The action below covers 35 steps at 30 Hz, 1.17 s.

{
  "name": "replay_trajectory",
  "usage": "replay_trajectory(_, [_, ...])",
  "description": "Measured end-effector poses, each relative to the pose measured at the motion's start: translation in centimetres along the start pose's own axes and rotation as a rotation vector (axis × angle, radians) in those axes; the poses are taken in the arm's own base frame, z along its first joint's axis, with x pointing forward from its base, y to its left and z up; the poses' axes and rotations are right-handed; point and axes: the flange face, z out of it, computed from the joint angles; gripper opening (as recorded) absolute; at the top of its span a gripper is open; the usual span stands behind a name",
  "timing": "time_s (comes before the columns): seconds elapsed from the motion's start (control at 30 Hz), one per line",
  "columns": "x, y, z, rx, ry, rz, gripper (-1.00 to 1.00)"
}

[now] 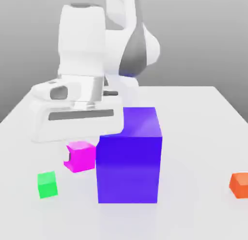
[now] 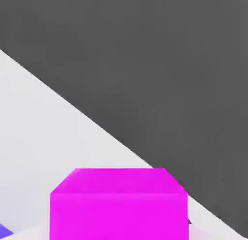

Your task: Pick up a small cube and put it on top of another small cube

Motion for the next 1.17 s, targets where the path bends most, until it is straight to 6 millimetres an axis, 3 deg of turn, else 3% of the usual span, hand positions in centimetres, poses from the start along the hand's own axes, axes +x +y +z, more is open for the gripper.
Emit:
replay_trajectory(0.1, [-0.7, 7.8, 0.0, -0.043, -0.021, 0.181, -1.00])
replay_trajectory(0.17, [-2.1, 9.4, 1.1, -0.047, -0.069, 0.210, -1.00])
replay_trajectory(0.47, [-8.8, 8.8, 6.7, -0.012, -0.304, 0.146, -1.00])
replay_trajectory(0.83, [-9.1, 8.5, 9.6, 0.000, -0.307, 0.133, -1.00])
replay_trajectory(1.1, [-11.0, 8.6, 13.1, -0.008, -0.317, 0.139, -1.00])
replay_trajectory(1.13, [-11.2, 8.6, 13.4, -0.009, -0.318, 0.140, 1.00])
replay_trajectory(1.17, [-11.2, 8.6, 13.4, -0.009, -0.318, 0.140, 1.00])
